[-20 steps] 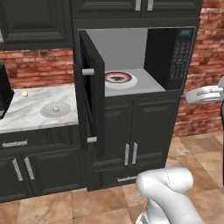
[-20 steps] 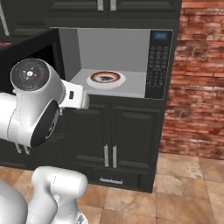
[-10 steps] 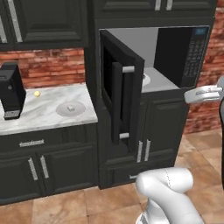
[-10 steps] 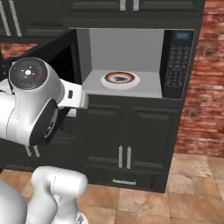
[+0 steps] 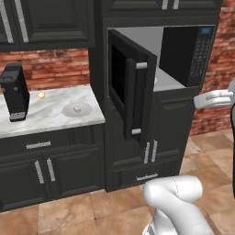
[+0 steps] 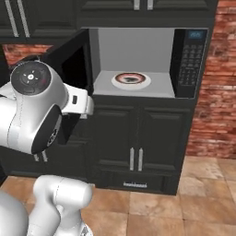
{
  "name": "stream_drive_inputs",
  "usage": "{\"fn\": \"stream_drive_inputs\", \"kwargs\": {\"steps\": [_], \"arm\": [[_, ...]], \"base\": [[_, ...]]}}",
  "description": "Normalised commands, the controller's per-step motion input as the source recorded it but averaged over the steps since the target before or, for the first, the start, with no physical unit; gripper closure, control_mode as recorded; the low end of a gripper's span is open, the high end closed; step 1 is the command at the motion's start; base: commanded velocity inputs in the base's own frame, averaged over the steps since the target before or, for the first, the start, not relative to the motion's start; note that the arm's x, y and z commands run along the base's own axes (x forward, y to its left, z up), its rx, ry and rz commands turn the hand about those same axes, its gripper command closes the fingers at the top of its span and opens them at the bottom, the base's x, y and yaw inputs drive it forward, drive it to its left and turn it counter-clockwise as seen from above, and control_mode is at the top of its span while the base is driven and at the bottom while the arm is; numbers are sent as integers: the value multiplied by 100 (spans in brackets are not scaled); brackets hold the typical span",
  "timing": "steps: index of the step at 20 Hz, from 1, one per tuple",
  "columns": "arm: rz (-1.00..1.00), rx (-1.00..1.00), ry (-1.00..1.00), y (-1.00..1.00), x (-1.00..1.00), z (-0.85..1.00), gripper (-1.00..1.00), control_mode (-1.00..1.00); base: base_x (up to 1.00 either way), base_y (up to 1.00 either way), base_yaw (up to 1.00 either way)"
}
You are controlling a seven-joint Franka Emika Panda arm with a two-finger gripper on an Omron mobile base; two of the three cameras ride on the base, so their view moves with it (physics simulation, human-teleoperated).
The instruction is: Pick the marshmallow from the counter and place it in the microwave. Then turn on the microwave.
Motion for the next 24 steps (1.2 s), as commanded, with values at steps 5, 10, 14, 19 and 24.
{"fn": "stream_drive_inputs", "kwargs": {"steps": [5,10,14,19,24], "arm": [[0,0,0,0,0,0,-100,100],[0,0,0,0,0,0,-100,100],[0,0,0,0,0,0,-100,100],[0,0,0,0,0,0,-100,100],[0,0,0,0,0,0,-100,100]], "base": [[-33,45,-9],[-20,55,-8],[-12,61,-9],[-7,60,-9],[1,54,-8]]}}
